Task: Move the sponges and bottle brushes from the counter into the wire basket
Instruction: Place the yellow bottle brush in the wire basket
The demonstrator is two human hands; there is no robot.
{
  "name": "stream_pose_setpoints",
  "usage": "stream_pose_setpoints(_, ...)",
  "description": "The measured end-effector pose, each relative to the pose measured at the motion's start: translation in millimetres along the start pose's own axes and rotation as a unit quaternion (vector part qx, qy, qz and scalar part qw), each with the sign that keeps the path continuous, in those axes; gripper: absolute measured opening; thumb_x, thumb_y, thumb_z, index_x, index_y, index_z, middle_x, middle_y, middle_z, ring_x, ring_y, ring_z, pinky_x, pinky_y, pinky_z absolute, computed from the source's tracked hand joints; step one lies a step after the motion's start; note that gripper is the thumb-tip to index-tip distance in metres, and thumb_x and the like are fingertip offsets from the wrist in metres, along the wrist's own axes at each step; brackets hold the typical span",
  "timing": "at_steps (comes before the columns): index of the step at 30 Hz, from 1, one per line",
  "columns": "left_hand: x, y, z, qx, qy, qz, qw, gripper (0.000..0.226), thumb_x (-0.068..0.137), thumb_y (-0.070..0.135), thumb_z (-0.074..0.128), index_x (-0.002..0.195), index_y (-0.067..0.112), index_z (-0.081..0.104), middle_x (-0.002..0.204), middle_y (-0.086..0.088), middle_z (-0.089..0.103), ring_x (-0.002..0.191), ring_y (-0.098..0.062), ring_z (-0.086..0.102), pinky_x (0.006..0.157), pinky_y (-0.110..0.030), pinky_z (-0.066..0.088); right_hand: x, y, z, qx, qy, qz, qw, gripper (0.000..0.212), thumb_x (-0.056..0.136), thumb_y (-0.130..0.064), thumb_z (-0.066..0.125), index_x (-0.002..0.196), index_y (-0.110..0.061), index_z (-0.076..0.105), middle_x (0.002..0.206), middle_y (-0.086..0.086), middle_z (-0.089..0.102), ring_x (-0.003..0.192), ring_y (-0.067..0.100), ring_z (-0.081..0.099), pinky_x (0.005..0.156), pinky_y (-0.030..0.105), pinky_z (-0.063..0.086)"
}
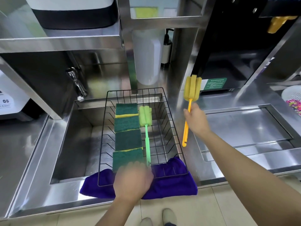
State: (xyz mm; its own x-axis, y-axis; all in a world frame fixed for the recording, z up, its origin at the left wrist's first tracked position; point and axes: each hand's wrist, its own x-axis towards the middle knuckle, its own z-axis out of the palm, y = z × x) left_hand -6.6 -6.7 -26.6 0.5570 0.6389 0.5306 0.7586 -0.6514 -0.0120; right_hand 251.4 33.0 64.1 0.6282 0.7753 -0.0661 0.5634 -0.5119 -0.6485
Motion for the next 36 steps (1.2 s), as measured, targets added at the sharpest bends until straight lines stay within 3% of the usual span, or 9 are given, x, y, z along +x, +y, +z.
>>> stream_pose_setpoints(3,0.3,0.1,-0.6,-0.002,0.007,-0.001,1.000,0.038,0.087,0.034,0.046,0.056,0.014,0.054,0.053,0.000,0.047,0.048,-0.022,0.048,0.047,-0.031,0.037,-0.8,-24.1,7.9,0.021,-0.013,-0.033,0.999,0.021,0.096,-0.025,0.043,0.085,-0.007,0.040,0.067,0.006,0.049,0.076,0.033,0.051,0.063,0.034,0.034)
stream_pose_setpoints(7,-0.3,-0.2,-0.2,-0.007,0.012,0.000,1.000,0.038,0.087,0.034,0.046,0.057,0.014,0.055,0.054,0.000,0.048,0.048,-0.020,0.048,0.047,-0.029,0.036,-13.1,-46.7,30.3,0.017,-0.071,-0.062,0.995,0.023,0.096,-0.027,0.044,0.085,-0.007,0.039,0.064,0.001,0.045,0.070,0.027,0.046,0.057,0.032,0.033)
stream_pose_setpoints(12,-0.4,-0.1,0.0,-0.006,0.017,-0.001,1.000,0.037,0.087,0.034,0.046,0.057,0.014,0.055,0.054,0.001,0.048,0.048,-0.020,0.048,0.047,-0.028,0.035,-29.3,-48.9,65.9,-0.060,-0.143,-0.068,0.985,0.024,0.096,-0.025,0.043,0.100,-0.001,0.047,0.101,0.025,0.063,0.093,0.040,0.060,0.072,0.041,0.045)
stream_pose_setpoints(18,-1.0,0.4,0.0,-0.005,0.019,-0.009,1.000,0.037,0.087,0.035,0.047,0.057,0.015,0.055,0.054,0.001,0.048,0.049,-0.019,0.047,0.047,-0.030,0.034,-37.4,-38.0,92.6,-0.074,-0.192,0.000,0.979,0.040,0.097,-0.027,0.042,0.122,0.005,0.042,0.118,0.024,0.059,0.106,0.040,0.058,0.079,0.042,0.047)
stream_pose_setpoints(30,-1.1,1.6,-0.4,-0.012,0.011,-0.016,1.000,0.037,0.087,0.036,0.047,0.057,0.015,0.055,0.054,0.002,0.048,0.049,-0.018,0.046,0.047,-0.029,0.034,-37.0,-31.4,110.1,-0.182,-0.243,0.039,0.952,0.035,0.097,-0.014,0.038,0.128,0.004,0.039,0.132,0.021,0.051,0.121,0.038,0.050,0.091,0.041,0.044)
stream_pose_setpoints(34,2.9,-0.5,-3.2,-0.017,-0.013,-0.019,1.000,0.037,0.085,0.037,0.047,0.056,0.015,0.054,0.053,0.002,0.047,0.048,-0.018,0.045,0.047,-0.029,0.033,-36.6,-39.7,100.3,-0.191,-0.264,0.031,0.945,0.041,0.097,-0.026,0.041,0.127,0.002,0.043,0.130,0.017,0.053,0.119,0.034,0.053,0.090,0.038,0.045)
stream_pose_setpoints(36,3.3,0.6,-7.0,-0.035,-0.038,-0.018,0.998,0.036,0.085,0.037,0.047,0.056,0.016,0.054,0.054,0.002,0.047,0.049,-0.018,0.045,0.047,-0.029,0.033,-32.8,-49.9,85.3,-0.183,-0.247,0.005,0.952,0.039,0.096,-0.032,0.042,0.118,-0.001,0.051,0.121,0.016,0.059,0.108,0.032,0.058,0.083,0.035,0.046)
